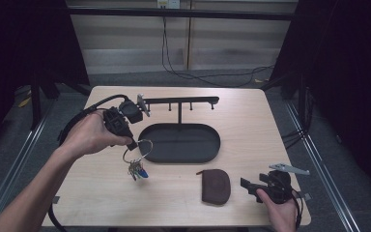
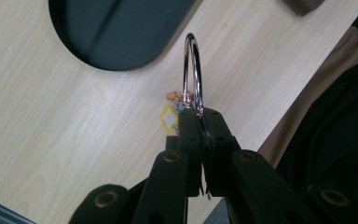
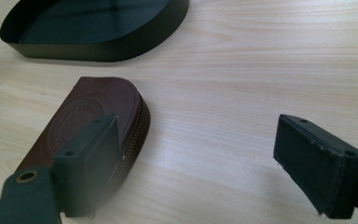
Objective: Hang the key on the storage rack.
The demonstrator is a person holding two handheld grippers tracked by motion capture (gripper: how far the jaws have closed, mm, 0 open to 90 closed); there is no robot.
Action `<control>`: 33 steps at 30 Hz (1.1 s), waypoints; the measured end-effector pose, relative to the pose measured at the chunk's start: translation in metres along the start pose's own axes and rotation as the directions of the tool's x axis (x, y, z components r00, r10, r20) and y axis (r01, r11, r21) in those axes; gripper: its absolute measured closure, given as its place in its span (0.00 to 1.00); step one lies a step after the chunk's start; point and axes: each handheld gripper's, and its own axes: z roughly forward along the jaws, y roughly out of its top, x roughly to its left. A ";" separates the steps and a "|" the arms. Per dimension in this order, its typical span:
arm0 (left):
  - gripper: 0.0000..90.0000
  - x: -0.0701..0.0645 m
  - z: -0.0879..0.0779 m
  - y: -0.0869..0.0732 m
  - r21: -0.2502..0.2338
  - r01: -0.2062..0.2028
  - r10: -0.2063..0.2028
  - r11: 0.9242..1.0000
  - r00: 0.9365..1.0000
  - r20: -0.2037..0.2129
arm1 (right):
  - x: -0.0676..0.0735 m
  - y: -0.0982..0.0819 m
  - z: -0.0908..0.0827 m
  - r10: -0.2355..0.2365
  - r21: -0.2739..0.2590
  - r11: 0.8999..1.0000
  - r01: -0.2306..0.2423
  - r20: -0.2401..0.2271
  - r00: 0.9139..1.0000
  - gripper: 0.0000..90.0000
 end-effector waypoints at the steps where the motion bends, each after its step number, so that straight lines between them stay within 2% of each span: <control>1: 0.98 0.001 -0.001 0.002 -0.002 0.008 -0.008 1.000 1.000 0.005 | 0.000 0.000 0.000 -0.001 -0.001 1.000 0.001 0.001 1.000 0.16; 4: 0.98 0.003 -0.004 0.005 0.002 0.016 -0.016 1.000 1.000 0.001 | 0.000 0.000 -0.001 -0.006 0.000 1.000 0.006 0.000 1.000 0.16; 5: 0.98 0.004 -0.005 0.006 0.009 0.007 -0.007 1.000 1.000 0.000 | 0.000 0.000 -0.001 -0.005 0.000 1.000 0.005 0.001 1.000 0.16; 12: 0.98 0.013 -0.010 0.013 0.005 0.034 -0.034 0.999 0.999 0.002 | 0.001 0.000 0.001 0.002 0.002 1.000 -0.002 0.004 1.000 0.16; 14: 0.98 0.015 -0.010 0.016 0.014 0.025 -0.025 1.000 1.000 -0.001 | 0.001 0.000 0.001 -0.001 0.003 1.000 0.001 0.005 1.000 0.16; 15: 0.98 0.015 -0.009 0.017 0.019 0.033 -0.033 0.999 0.999 -0.005 | 0.001 0.000 0.001 0.000 0.003 1.000 0.000 0.003 1.000 0.16; 16: 0.98 0.016 -0.010 0.019 0.030 0.021 -0.020 0.999 1.000 -0.005 | 0.000 0.000 0.001 -0.001 0.002 1.000 0.001 0.003 1.000 0.16; 18: 0.98 0.018 -0.011 0.022 0.020 0.030 -0.030 0.999 1.000 -0.007 | -0.001 0.000 0.000 0.001 0.005 1.000 -0.001 0.003 1.000 0.16; 25: 0.98 0.024 -0.014 0.031 0.022 0.024 -0.024 0.999 1.000 -0.014 | -0.001 0.000 0.000 -0.001 0.002 1.000 0.001 -0.001 1.000 0.16; 28: 0.98 0.027 -0.016 0.034 0.022 0.048 -0.047 0.999 0.999 -0.025 | -0.001 0.000 0.000 -0.006 0.003 1.000 0.006 0.003 1.000 0.16; 33: 0.98 0.032 -0.018 0.039 0.033 0.065 -0.064 0.997 0.998 -0.023 | 0.001 0.001 0.000 -0.018 -0.002 1.000 0.018 0.006 1.000 0.17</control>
